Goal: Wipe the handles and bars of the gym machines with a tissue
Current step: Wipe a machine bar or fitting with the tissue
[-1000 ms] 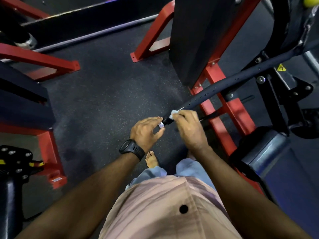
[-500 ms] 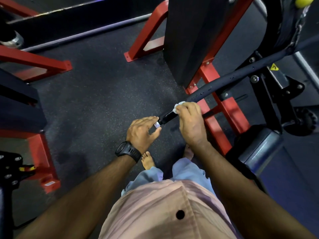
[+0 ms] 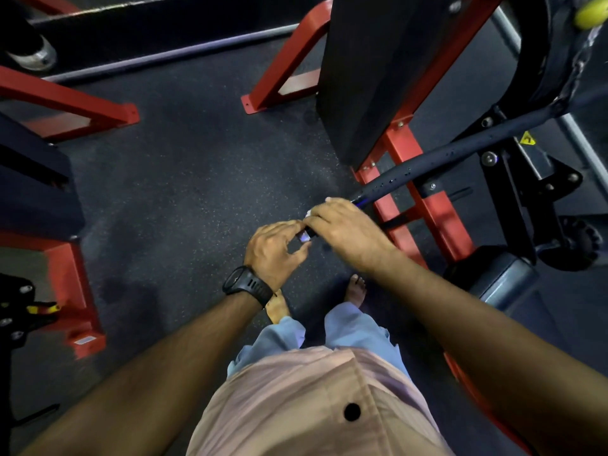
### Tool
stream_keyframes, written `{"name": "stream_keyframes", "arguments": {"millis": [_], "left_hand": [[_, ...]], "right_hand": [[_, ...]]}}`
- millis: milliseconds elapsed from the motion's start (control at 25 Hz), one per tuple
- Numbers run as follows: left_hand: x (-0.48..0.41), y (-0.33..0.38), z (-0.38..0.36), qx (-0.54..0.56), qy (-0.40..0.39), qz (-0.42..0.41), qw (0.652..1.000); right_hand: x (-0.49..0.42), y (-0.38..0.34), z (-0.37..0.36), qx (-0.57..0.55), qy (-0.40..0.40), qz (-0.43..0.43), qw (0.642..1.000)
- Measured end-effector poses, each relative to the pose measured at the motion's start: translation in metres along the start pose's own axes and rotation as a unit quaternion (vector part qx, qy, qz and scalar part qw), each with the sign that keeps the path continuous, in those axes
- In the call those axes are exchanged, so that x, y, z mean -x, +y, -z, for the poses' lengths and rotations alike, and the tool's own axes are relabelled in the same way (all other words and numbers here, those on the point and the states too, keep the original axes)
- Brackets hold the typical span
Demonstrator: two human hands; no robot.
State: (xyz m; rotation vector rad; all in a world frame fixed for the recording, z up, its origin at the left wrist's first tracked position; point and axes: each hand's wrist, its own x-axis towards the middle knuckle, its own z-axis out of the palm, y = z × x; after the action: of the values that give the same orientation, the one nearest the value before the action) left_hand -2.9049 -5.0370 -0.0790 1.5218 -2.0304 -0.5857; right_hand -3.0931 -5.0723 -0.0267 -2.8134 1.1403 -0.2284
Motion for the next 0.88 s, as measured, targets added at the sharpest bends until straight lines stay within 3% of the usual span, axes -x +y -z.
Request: {"name": "stream_keyframes", "arguments": {"millis": [160,280,360,520,560,600,680,720,760,880], "left_hand": [[-0.002,0.001,-0.002,0.001,0.005,0.021,1.0],[-0.003,0.001,-0.001,0.011,0.006,0.019,1.0],[-0.002,0.001,0.0,0.005,-0.002,0.019,1.0],[0.001,0.004,-0.002,-0.01,0.003,0.015,1.0],[0.002,0.004,-0.002,-0.007,0.003,0.013,1.0],[0.003,0.003,-0.003,-0.004,0.006,0.011,1.0],[0.001,0.003,-0.003,-0.002,0.01,0.002,1.0],[-0.001,0.003,-0.003,-0.006,0.011,-0.004,1.0],[-0.002,0.002,-0.003,-0.011,0.011,-0.01,1.0],[-0.001,0.002,-0.004,-0.023,0.018,-0.018,0.999]], "right_hand": [[0.009,0.032,0.018,0.058,0.092,-0.18,0.978],[0.012,0.015,0.0,0.077,0.065,-0.089,0.991],[0.018,0.029,0.002,0.056,0.103,-0.136,0.984],[0.038,0.016,-0.009,-0.048,0.255,-0.338,0.905],[0.035,-0.001,-0.016,-0.113,0.295,-0.409,0.856],[0.029,-0.013,-0.024,-0.194,0.342,-0.49,0.778],[0.016,-0.035,-0.038,-0.392,0.411,-0.607,0.556],[0.011,-0.047,-0.043,-0.488,0.419,-0.611,0.462],[0.005,-0.06,-0.046,-0.56,0.416,-0.597,0.397],[-0.008,-0.081,-0.043,-0.661,0.389,-0.58,0.276]]}}
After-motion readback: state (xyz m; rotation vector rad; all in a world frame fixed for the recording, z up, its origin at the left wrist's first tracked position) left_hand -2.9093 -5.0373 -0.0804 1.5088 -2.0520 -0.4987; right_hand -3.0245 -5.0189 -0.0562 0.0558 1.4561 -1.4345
